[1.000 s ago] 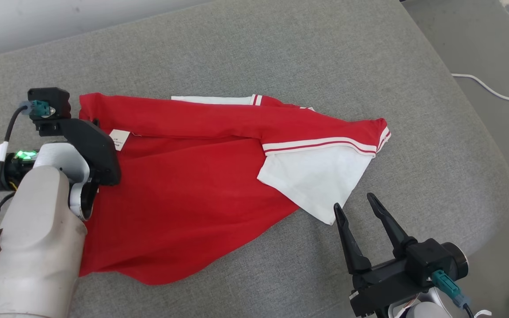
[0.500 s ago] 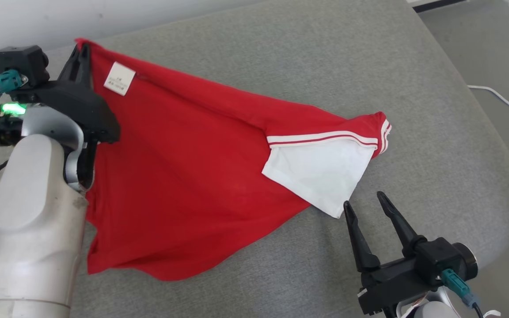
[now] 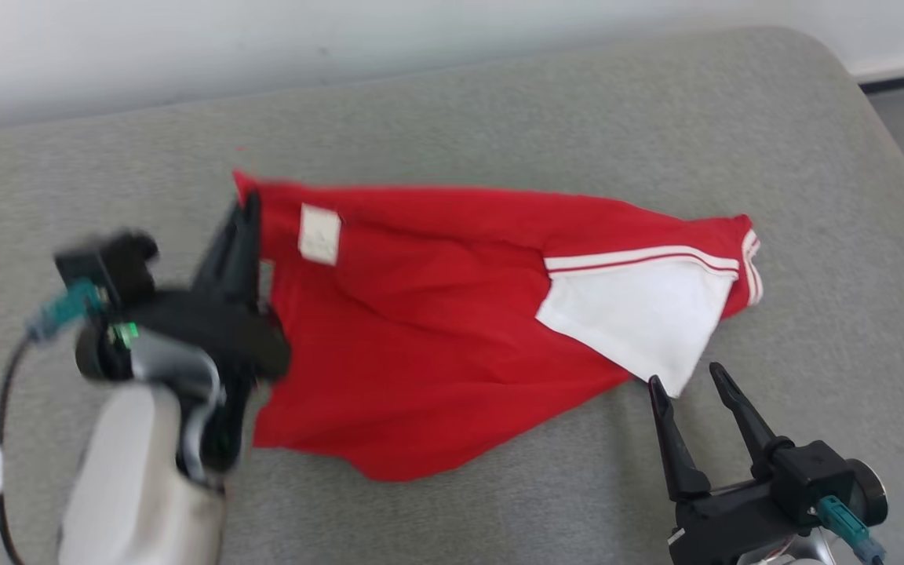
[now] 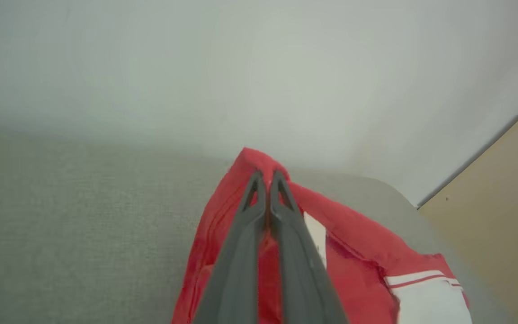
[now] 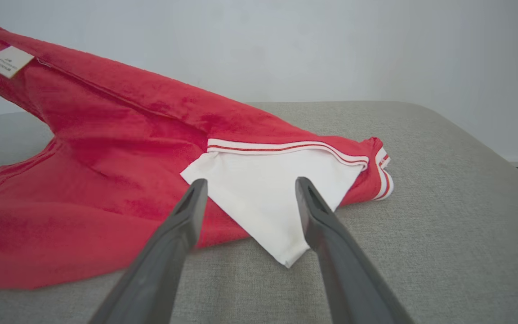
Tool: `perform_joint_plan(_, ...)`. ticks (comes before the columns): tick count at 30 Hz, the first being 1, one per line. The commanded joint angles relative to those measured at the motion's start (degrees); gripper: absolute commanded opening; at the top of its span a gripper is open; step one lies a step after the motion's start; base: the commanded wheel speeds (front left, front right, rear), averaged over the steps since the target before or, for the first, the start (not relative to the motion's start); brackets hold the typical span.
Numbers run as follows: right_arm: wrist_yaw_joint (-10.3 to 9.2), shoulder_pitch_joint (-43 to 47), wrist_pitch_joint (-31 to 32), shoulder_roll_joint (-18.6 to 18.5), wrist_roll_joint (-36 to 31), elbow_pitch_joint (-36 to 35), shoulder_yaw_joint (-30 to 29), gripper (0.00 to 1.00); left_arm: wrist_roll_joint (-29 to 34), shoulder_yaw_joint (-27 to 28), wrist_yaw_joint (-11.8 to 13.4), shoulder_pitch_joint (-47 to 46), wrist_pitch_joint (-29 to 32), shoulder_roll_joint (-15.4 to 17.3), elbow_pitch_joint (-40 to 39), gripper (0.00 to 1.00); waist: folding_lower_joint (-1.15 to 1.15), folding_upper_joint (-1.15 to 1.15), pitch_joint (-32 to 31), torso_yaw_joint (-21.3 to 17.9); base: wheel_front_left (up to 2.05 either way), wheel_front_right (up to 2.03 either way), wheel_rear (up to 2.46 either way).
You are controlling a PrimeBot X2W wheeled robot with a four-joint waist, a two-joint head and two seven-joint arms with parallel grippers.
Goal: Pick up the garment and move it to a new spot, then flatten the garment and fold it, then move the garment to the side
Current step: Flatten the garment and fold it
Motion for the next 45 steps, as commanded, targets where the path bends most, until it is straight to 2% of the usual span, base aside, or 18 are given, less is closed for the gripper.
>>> perform_joint_plan(1,-0.15,0.9,0.3,-0.2,-0.3,-0.4,-0.5,1.00,-0.8,-0.5,0.3,4.2,1.1,-0.3,-3.3,0.00,0.00,0.00,-3.3,4.0,0.00,0.00,0.00)
perform_joint_plan(7,-0.15,2.4,1.7,0.1,-0.4,-1.3,-1.2,1.00,-3.6,-1.9,3.5,21.0,5.7,-0.8,-18.2,0.00,0.00,0.00,-5.7,6.0,0.00,0.00,0.00)
perform_joint_plan(13,-0.15,3.6,2.3,-0.6,0.4,-1.3,-1.8,1.00,-6.0,-3.1,7.7,33.6,8.4,-1.2,-26.7,0.00,0.00,0.00,-7.7,6.8,0.00,0.00,0.00)
perform_joint_plan(20,-0.15,4.7,2.3,-0.7,0.7,-1.2,-2.2,1.00,-7.4,-5.2,11.0,43.9,9.0,-1.3,-28.1,0.00,0.00,0.00,-9.9,6.7,0.00,0.00,0.00)
perform_joint_plan(25,-0.14,5.3,2.4,-0.7,0.7,-1.2,-2.4,1.00,-6.6,-6.5,11.3,46.9,9.1,-0.5,-24.3,0.00,0.00,0.00,-11.0,6.7,0.00,0.00,0.00)
perform_joint_plan(26,-0.14,5.4,2.3,-0.6,0.8,-1.2,-2.5,1.00,-6.1,-6.8,11.1,46.9,8.9,-0.1,-23.1,0.18,0.00,0.00,-11.1,6.8,0.00,0.00,0.00)
perform_joint_plan(27,-0.14,5.4,2.3,-0.5,0.8,-1.1,-2.5,1.00,-5.7,-7.0,11.1,46.7,8.7,0.0,-21.5,1.00,0.00,0.00,-11.3,6.8,0.00,0.00,0.00)
perform_joint_plan(32,-0.15,5.1,2.2,-0.1,0.8,-1.1,-2.2,1.00,-5.6,-7.5,10.4,44.6,8.0,0.3,-16.7,1.00,0.00,0.00,-11.8,6.5,0.00,0.00,0.00)
perform_joint_plan(39,-0.14,5.3,2.0,0.3,0.8,-1.0,-2.7,1.00,-6.4,-5.7,10.6,41.8,8.1,1.5,-17.1,1.00,0.00,0.00,-12.1,6.3,0.00,0.00,0.00)
perform_joint_plan(45,-0.15,4.9,1.6,0.7,1.1,-1.1,-2.4,1.00,-4.2,-6.2,10.2,33.3,10.3,3.7,-15.4,1.00,0.00,0.00,-11.2,5.3,0.00,0.00,0.00)
